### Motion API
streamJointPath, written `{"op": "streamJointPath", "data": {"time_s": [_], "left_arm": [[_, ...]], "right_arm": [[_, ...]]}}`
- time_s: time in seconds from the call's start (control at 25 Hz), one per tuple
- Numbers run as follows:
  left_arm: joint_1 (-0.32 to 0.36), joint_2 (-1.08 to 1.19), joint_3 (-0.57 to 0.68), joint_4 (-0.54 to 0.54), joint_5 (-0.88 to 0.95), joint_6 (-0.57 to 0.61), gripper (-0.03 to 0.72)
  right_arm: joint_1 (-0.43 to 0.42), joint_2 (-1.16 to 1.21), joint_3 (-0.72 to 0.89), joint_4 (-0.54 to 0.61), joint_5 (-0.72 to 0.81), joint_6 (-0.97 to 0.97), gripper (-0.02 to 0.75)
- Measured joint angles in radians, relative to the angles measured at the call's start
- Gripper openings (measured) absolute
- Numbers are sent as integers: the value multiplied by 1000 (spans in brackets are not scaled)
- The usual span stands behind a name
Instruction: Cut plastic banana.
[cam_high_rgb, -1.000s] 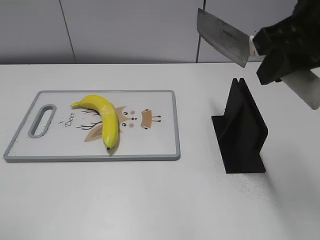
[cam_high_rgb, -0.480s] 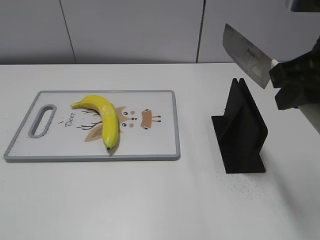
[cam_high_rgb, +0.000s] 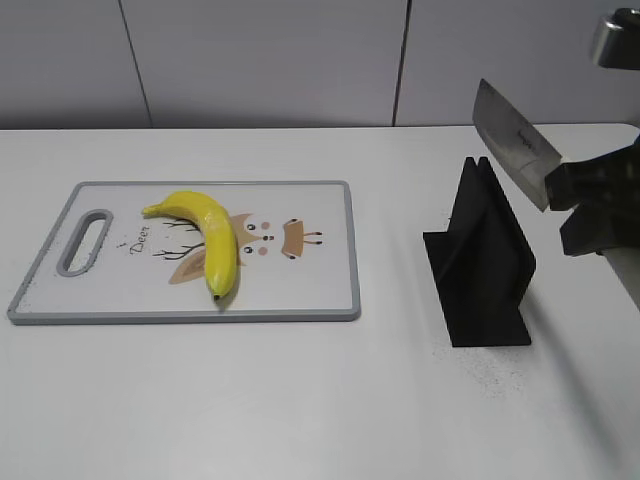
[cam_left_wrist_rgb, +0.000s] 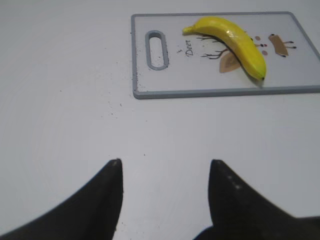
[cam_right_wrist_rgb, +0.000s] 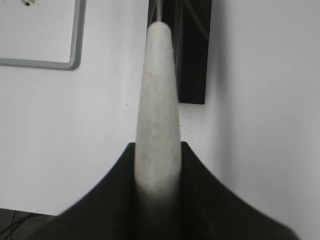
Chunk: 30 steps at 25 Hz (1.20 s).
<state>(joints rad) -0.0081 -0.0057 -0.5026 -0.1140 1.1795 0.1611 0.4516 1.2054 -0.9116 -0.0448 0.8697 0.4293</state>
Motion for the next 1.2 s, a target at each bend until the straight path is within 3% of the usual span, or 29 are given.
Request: {"op": "streamJointPath", "data": {"time_s": [0.36,0.6,1.2], "left_arm": [[0,0,35,47,-94,-51,530],[0,0,35,47,-97,-52,529],[0,0,35,47,-97,-52,526]], "right_arm": [[0,0,48,-19,-105,42,160],[0,7,50,-108,-123,112,160],[0,131,50,-96,-189,115,160]]}}
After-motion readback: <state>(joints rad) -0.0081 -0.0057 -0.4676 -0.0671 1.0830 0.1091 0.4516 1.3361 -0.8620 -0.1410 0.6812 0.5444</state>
